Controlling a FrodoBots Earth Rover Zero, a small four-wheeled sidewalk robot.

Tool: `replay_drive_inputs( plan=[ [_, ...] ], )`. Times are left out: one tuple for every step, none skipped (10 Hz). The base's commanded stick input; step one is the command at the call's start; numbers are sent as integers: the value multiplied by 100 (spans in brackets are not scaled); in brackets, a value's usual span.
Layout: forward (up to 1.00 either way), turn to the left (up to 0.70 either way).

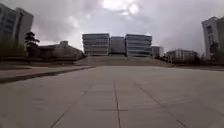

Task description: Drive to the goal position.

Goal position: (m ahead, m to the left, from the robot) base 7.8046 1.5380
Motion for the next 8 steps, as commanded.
replay_drive_inputs(
  plan=[
    [100, 0],
    [100, 0],
    [100, 0],
    [100, 0],
    [100, 0],
    [100, 0],
    [100, 0],
    [100, 0]
  ],
)
